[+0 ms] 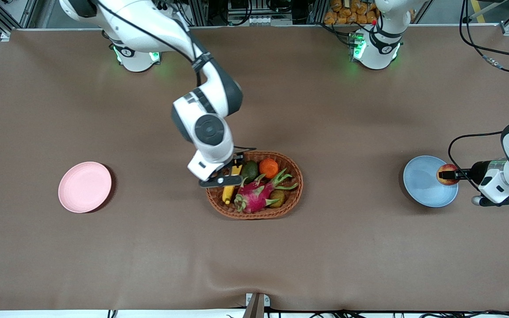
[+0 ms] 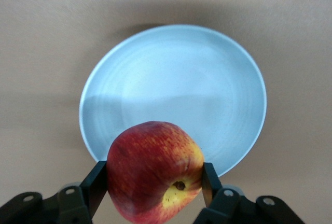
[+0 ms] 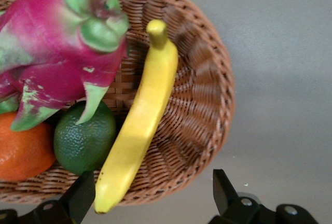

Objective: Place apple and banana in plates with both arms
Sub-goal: 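Lower the apple onto the blue plate and open the left gripper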

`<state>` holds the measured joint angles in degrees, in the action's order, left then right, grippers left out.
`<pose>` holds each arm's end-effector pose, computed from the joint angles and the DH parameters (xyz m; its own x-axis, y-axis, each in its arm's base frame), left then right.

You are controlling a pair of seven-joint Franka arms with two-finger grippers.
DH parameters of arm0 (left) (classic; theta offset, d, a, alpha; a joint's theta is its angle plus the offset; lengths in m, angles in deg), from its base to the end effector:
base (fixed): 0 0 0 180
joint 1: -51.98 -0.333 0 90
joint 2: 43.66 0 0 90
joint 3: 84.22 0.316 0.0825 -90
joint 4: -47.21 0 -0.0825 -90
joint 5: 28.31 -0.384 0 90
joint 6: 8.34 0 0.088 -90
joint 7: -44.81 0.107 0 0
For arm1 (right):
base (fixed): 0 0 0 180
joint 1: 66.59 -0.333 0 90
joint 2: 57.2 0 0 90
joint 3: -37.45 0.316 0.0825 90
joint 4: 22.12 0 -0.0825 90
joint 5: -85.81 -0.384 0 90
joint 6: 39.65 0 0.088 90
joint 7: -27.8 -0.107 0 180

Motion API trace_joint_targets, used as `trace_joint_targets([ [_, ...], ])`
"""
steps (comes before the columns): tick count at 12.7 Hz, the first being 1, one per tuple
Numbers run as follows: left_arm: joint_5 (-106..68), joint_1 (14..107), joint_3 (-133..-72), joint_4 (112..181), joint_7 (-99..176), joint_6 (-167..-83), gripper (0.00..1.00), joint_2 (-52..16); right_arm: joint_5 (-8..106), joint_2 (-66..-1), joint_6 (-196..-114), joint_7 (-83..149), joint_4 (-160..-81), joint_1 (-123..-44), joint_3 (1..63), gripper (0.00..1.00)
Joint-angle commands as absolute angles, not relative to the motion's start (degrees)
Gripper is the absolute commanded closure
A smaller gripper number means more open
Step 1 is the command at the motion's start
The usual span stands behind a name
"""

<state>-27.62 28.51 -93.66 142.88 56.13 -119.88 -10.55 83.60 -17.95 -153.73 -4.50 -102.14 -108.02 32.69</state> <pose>0.6241 0.1652 0.2526 0.9634 0.0432 -0.2646 0.0864 -0.9843 0.1539 0.5669 0.4393 0.2964 0.9952 0.0731 -0.0644 0.0771 -0.9950 0.0630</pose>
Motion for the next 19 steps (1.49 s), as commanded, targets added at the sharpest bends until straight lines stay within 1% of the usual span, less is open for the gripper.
trace_joint_targets([
  [1, -23.1, 27.2, -94.5, 143.2, 60.7, -120.9, 1.0, -9.4, 86.2, -14.8, -154.3, -11.1, -100.7, -110.3, 32.1, 0.0],
  [4, -20.9, 28.2, -94.5, 142.9, 60.9, -122.6, 0.99, -7.4, 86.2, -13.3, -157.0, -11.4, -100.7, -111.2, 32.1, 0.0],
  [5, -20.9, 28.3, -94.5, 142.8, 60.9, -123.5, 0.62, -6.6, 86.1, -13.2, -157.5, -11.5, -100.7, -111.2, 32.1, 0.0],
  [6, -20.9, 28.4, -94.5, 142.7, 60.9, -124.3, 0.01, -6.2, 86.0, -12.9, -157.5, -12.5, -100.7, -111.2, 32.1, 0.0],
  [9, -20.8, 28.3, -94.6, 142.6, 60.6, -123.7, 0.0, -8.1, 86.2, -12.8, -157.5, -14.8, -100.8, -111.2, 32.1, 0.0],
  [12, -21.0, 29.0, -95.3, 142.5, 58.6, -122.9, 0.0, -13.0, 86.2, -12.8, -157.4, -14.8, -101.0, -111.2, 32.1, 0.0],
  [14, -21.2, 28.9, -95.3, 142.5, 58.4, -119.6, 0.0, -17.5, 86.2, -12.7, -157.3, -14.8, -101.4, -111.2, 32.1, 0.0],
  [16, -21.5, 29.0, -95.7, 140.3, 54.2, -113.5, 0.0, -21.1, 86.2, -12.7, -157.2, -14.7, -101.6, -111.2, 32.1, 0.0],
  [17, -21.5, 28.9, -96.9, 139.2, 51.8, -110.7, 0.0, -22.5, 86.2, -12.8, -157.0, -14.7, -102.1, -111.3, 32.1, 0.0],
  [19, -21.5, 29.0, -97.2, 138.8, 48.6, -108.8, 0.0, -25.8, 86.5, -12.8, -156.8, -14.6, -102.9, -111.3, 32.0, 0.0],
])
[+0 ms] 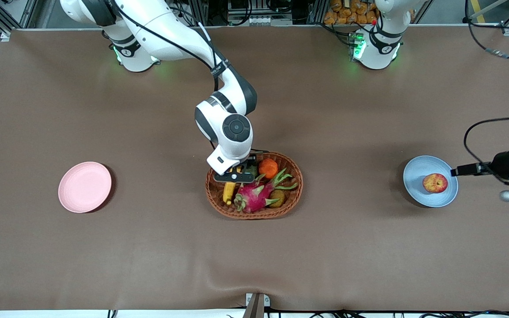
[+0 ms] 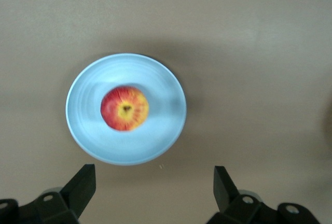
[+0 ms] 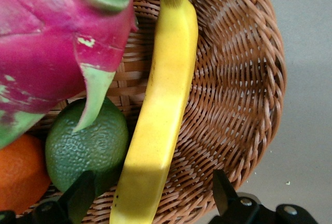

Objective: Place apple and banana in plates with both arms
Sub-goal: 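Lower the apple onto the blue plate and open the left gripper, then grasp the banana with the right gripper while the left gripper withdraws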

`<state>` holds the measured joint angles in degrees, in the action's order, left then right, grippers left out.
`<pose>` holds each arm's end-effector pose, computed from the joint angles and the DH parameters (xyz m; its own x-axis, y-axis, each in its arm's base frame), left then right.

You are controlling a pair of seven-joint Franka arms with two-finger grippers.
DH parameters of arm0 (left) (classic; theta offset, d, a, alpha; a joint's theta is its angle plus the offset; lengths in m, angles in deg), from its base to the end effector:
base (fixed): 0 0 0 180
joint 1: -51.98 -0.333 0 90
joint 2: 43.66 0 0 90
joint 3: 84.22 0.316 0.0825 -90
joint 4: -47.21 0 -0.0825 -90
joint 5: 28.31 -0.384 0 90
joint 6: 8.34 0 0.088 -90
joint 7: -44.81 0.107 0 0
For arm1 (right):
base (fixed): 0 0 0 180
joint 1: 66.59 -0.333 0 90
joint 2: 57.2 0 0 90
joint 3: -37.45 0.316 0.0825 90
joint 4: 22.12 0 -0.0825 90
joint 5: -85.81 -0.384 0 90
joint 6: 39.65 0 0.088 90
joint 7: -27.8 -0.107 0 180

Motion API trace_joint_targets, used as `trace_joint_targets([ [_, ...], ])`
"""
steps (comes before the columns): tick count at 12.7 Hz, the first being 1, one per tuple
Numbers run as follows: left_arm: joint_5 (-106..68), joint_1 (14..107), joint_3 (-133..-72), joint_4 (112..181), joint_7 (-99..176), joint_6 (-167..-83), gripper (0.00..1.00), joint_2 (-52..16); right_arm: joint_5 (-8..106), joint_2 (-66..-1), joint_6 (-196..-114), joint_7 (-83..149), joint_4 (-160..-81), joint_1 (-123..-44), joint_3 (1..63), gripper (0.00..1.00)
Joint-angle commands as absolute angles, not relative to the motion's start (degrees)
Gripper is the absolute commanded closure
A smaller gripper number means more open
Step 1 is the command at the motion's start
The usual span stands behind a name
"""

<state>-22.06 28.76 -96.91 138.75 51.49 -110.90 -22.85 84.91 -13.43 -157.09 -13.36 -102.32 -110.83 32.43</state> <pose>0.6320 0.1237 0.4151 0.9855 0.0919 -0.1427 0.1192 -0.9733 0.1962 0.5482 0.4640 0.2432 0.9983 -0.0238 -0.0525 -0.0180 -0.9939 0.1090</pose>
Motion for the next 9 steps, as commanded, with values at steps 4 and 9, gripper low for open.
trace_joint_targets([
  [4, -21.5, 29.0, -104.1, 135.1, 32.9, -102.8, 0.0, -29.1, 86.8, -12.9, -156.7, -14.7, -103.3, -111.3, 32.0, 0.0],
  [9, -25.0, 29.0, -113.3, 129.6, 16.0, -98.4, 0.0, -29.7, 86.8, -12.9, -155.5, -14.7, -103.3, -111.2, 32.0, 0.16],
])
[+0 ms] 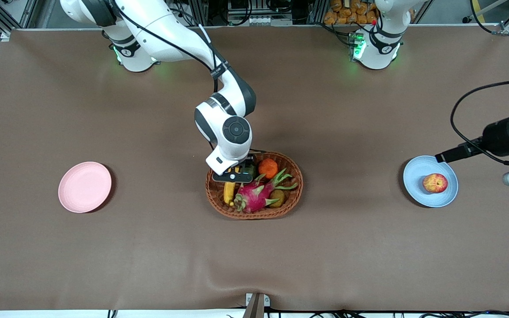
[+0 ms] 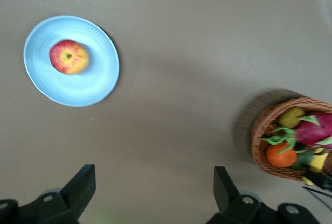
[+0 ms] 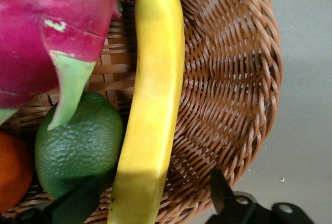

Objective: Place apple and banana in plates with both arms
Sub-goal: 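Grasp the banana with the right gripper while the left gripper withdraws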

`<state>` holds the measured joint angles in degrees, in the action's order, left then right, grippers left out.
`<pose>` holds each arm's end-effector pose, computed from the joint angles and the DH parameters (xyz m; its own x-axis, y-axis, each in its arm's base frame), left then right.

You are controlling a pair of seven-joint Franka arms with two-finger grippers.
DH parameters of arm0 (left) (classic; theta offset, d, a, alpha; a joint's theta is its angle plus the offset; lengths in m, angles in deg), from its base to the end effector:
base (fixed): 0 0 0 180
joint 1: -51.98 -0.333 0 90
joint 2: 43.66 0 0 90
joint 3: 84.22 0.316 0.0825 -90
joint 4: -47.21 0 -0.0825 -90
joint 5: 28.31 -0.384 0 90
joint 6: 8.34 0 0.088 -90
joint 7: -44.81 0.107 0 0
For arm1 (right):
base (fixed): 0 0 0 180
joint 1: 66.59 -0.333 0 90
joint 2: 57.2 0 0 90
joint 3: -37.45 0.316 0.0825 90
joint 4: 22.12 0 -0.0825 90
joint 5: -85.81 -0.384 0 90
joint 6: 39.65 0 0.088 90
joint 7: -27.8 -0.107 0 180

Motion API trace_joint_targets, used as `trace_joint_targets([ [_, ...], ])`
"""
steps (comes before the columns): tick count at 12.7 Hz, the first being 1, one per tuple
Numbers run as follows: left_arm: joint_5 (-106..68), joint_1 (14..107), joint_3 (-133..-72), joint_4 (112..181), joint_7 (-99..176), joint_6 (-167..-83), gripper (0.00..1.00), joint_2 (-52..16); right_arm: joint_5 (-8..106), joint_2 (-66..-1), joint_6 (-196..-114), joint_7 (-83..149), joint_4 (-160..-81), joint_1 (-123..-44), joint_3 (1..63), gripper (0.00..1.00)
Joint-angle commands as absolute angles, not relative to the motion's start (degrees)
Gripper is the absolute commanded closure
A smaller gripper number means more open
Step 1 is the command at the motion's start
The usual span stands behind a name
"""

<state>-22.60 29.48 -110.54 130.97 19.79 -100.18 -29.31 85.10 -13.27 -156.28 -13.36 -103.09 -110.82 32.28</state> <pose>0.6206 -0.0205 0.5462 0.9188 0.3589 -0.1642 0.3831 -0.9110 0.1524 0.5455 0.4587 0.2344 0.9970 -0.0270 -0.0719 -0.0173 -0.9910 0.1324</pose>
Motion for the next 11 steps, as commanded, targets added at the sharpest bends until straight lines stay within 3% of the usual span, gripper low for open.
trace_joint_targets([
  [1, -27.5, 29.1, -114.9, 129.7, 15.3, -97.8, 0.0, -30.9, 86.8, -13.0, -154.7, -14.7, -103.3, -111.0, 32.0, 0.19],
  [4, -32.4, 28.9, -118.5, 129.7, 14.7, -96.2, 0.0, -31.3, 86.8, -13.3, -152.9, -14.9, -103.3, -109.9, 32.0, 0.2],
  [11, -35.3, 28.2, -117.9, 128.5, 20.5, -93.5, 0.0, -32.6, 86.0, -13.1, -153.9, -13.9, -102.6, -107.3, 32.1, 0.19],
])
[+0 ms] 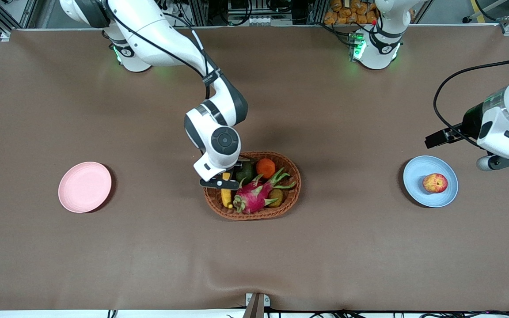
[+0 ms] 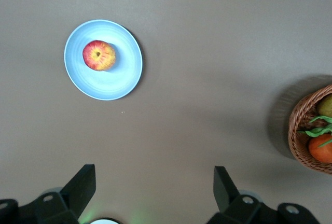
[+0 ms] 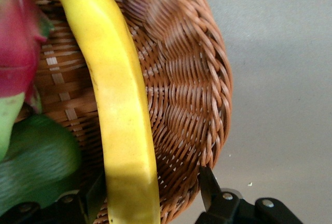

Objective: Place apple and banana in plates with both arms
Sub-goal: 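Grasp the banana with the right gripper while the left gripper withdraws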

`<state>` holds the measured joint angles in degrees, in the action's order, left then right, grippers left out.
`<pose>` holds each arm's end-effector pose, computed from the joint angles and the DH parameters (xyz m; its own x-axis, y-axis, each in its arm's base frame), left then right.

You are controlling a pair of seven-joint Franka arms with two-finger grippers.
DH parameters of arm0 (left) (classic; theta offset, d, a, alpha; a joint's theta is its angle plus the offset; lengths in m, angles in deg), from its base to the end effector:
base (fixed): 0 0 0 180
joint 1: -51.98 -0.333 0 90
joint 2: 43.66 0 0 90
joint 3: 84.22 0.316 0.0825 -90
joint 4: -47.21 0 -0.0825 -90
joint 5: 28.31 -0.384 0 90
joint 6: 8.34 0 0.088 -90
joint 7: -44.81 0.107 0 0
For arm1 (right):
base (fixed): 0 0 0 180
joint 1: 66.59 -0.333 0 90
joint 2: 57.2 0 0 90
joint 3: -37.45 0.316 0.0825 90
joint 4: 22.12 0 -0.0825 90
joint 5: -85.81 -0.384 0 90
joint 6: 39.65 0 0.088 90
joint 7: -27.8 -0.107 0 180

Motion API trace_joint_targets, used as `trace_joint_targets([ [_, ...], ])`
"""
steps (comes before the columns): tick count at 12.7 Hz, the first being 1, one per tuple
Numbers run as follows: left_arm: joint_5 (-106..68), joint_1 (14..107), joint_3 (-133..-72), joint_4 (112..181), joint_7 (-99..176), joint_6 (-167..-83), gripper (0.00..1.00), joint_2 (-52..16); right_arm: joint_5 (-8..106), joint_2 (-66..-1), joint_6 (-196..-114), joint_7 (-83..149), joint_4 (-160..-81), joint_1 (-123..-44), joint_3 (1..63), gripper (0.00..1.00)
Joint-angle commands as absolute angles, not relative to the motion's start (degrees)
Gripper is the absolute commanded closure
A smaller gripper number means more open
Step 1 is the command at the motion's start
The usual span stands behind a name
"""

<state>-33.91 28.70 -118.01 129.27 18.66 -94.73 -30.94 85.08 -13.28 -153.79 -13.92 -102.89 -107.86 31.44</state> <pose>0.6006 -0.0629 0.5741 0.9554 0.2746 -0.1092 0.2734 -0.9616 -0.0256 0.5702 0.4206 0.2335 0.9903 -0.1036 -0.0927 -0.0872 -0.9823 0.1659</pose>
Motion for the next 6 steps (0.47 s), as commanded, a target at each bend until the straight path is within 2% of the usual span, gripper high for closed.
trace_joint_targets([
  [1, -35.3, 28.1, -118.0, 128.4, 21.5, -93.5, 0.0, -32.5, 86.3, -13.1, -153.9, -13.6, -102.6, -107.6, 32.1, 0.19],
  [6, -37.3, 27.3, -117.9, 124.7, 22.7, -93.6, 0.0, -32.1, 90.3, -13.0, -156.0, -9.6, -102.5, -110.1, 32.1, 0.2],
])
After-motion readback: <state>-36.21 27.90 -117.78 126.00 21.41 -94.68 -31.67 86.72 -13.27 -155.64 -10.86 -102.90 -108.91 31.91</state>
